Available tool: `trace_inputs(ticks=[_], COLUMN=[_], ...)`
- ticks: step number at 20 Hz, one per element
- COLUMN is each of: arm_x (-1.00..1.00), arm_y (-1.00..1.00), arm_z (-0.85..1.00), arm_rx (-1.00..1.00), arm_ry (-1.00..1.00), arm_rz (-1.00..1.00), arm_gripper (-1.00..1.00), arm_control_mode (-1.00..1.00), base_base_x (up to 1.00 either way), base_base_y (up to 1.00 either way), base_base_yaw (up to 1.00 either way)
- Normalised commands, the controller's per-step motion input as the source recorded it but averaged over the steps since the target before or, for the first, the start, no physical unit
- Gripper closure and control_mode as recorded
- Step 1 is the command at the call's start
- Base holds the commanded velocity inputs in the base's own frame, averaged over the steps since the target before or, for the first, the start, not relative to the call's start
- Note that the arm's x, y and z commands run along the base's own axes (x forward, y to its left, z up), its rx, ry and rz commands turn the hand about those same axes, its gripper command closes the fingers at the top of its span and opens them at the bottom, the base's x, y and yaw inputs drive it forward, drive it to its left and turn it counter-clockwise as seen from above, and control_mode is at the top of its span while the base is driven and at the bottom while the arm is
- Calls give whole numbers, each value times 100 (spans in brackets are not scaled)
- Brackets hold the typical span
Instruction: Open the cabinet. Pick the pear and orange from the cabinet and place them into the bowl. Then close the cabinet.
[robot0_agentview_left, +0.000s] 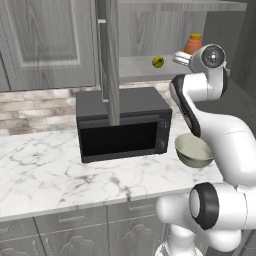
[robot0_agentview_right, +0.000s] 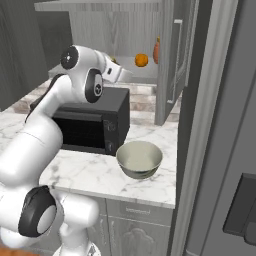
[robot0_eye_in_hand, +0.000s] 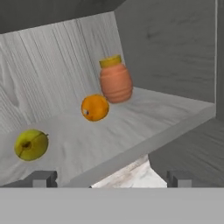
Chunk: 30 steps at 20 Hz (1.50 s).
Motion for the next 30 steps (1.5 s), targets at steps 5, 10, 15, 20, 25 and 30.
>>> trace_inputs(ticks=[5,10,15,20,25,30], arm_x=[50,30,6,8,34,54], arm_y=[-2,-15,-24,-3,-10,-6], arm_z=[0,13,4,0,0,0], arm_rx=[1,5,2,0,0,0], arm_ry=[7,17,6,0,0,0], arm_rz=[0,0,1,0,0,0], arm_gripper=[-100,-100,-100,-100,-100,-100], arm_control_mode=[-100,-100,-100,-100,-100,-100], base_base_x=[0,0,0,0,0,0], base_base_y=[0,0,0,0,0,0], base_base_yaw=[0,0,0,0,0,0])
